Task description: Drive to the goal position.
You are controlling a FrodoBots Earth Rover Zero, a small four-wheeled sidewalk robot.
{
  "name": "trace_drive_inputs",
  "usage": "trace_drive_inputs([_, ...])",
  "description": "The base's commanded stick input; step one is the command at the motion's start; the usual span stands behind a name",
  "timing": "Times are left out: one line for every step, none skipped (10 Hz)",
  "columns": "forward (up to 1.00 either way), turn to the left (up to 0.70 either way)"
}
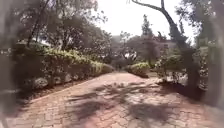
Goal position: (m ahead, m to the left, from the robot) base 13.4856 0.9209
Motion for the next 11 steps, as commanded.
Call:
trace_drive_inputs([0.7, 0.0])
trace_drive_inputs([0.7, 0.0])
trace_drive_inputs([0.7, 0.0])
trace_drive_inputs([0.7, 0.0])
trace_drive_inputs([0.7, 0.0])
trace_drive_inputs([0.7, 0.0])
trace_drive_inputs([0.7, 0.0])
trace_drive_inputs([0.7, 0.0])
trace_drive_inputs([0.7, 0.0])
trace_drive_inputs([0.7, 0.0])
trace_drive_inputs([0.7, 0.0])
